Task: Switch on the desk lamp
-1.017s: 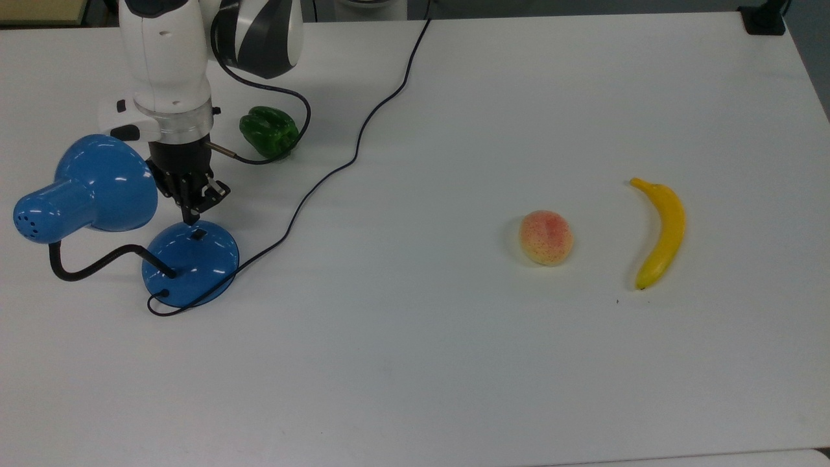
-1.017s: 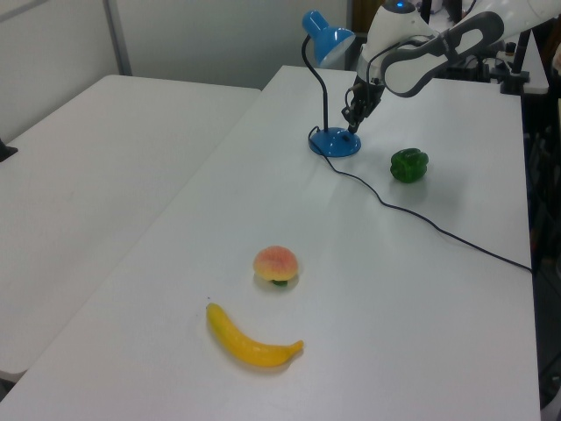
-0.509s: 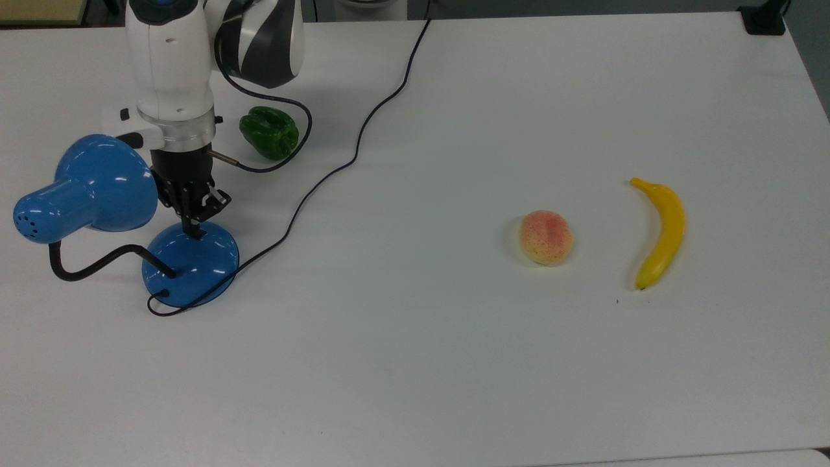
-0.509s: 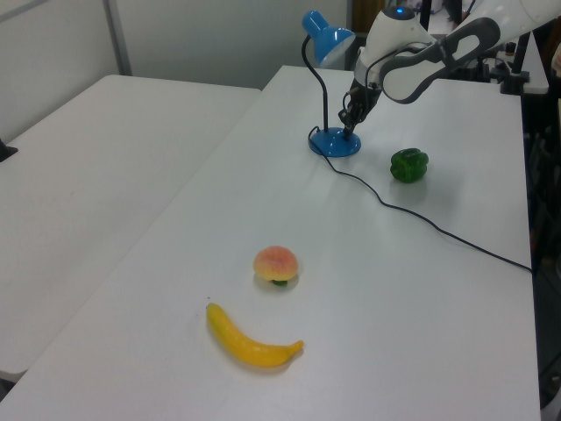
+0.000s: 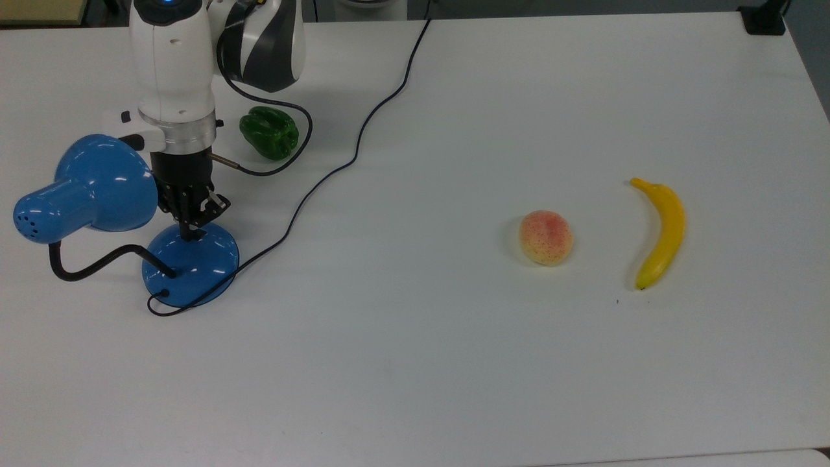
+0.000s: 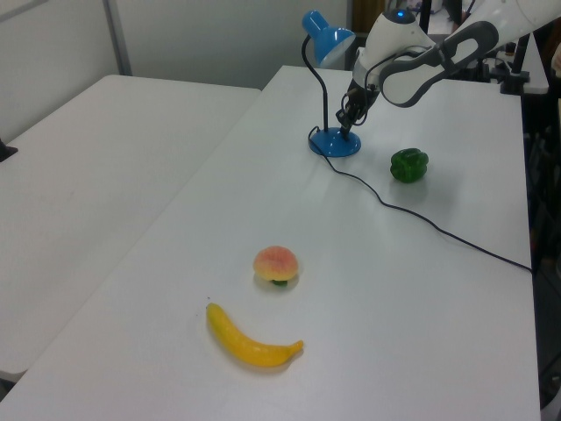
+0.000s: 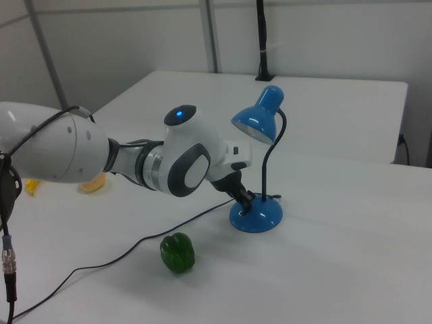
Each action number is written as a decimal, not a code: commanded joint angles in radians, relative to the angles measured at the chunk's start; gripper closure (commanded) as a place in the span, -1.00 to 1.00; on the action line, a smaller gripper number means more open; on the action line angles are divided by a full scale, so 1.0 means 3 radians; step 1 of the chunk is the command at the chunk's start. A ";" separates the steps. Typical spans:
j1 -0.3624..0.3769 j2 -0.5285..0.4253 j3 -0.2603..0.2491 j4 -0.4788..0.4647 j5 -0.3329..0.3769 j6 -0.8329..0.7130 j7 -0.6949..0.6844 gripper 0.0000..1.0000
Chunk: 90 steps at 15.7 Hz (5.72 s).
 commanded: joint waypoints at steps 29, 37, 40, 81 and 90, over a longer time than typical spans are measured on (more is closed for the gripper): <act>0.0006 0.0020 0.0004 0.0038 -0.0044 -0.0199 -0.0048 1.00; 0.0001 0.0092 0.0004 0.0038 -0.0049 0.0021 -0.0053 1.00; -0.0004 0.0112 0.0004 0.0038 -0.0054 0.0052 -0.0058 1.00; 0.1228 -0.1723 -0.0231 0.0355 0.0325 -0.3584 -0.1035 -1.00; 0.1223 -0.1688 -0.0241 0.0590 0.0288 -0.3726 -0.1025 -1.00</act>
